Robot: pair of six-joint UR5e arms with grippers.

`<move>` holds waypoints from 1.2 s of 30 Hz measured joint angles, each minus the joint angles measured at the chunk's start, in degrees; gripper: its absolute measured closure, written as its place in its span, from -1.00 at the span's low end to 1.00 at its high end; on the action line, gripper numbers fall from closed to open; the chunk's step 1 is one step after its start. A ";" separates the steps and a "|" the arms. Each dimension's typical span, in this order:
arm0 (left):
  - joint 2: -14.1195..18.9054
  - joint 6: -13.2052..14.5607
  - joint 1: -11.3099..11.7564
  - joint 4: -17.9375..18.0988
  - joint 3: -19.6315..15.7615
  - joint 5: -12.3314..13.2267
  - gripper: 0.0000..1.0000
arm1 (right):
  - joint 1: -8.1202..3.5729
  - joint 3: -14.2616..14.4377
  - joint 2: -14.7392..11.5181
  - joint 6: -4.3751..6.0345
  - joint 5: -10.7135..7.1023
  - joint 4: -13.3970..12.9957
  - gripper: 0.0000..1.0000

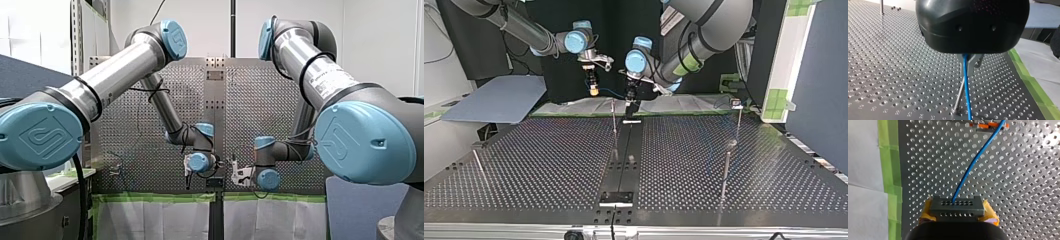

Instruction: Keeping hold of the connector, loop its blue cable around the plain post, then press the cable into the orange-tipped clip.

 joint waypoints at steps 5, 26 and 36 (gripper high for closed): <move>-0.01 0.21 -0.44 0.03 0.05 -0.41 1.00 | -0.63 -0.80 0.00 -0.03 -0.15 0.79 1.00; -4.16 -3.43 -1.82 0.13 2.22 0.56 1.00 | -3.36 -1.82 0.01 -0.39 -1.54 1.81 1.00; -4.32 -5.35 -1.50 1.14 3.46 0.01 1.00 | -4.57 -2.94 0.09 0.10 -3.27 2.13 1.00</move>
